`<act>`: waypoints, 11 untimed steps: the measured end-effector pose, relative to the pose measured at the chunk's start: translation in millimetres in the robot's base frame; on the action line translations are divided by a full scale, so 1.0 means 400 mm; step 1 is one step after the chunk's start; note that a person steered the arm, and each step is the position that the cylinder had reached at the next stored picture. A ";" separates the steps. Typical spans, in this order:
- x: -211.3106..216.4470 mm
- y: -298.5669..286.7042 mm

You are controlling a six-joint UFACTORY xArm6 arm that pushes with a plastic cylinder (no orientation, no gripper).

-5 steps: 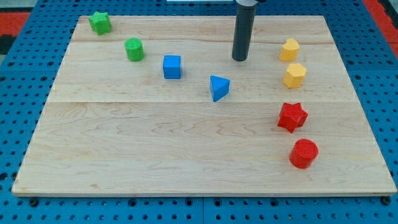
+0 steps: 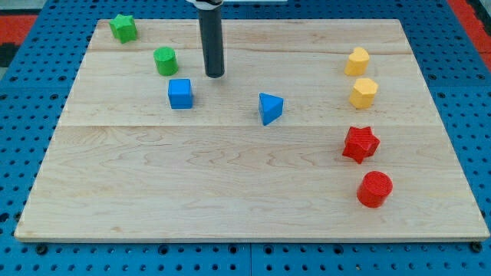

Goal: Drag the blue cube to the bottom side

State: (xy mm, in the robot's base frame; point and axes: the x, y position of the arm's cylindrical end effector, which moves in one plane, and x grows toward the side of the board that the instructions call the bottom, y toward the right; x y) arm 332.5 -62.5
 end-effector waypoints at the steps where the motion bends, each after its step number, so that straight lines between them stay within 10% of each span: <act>1: 0.003 -0.128; 9: 0.115 -0.029; 11: -0.187 -0.104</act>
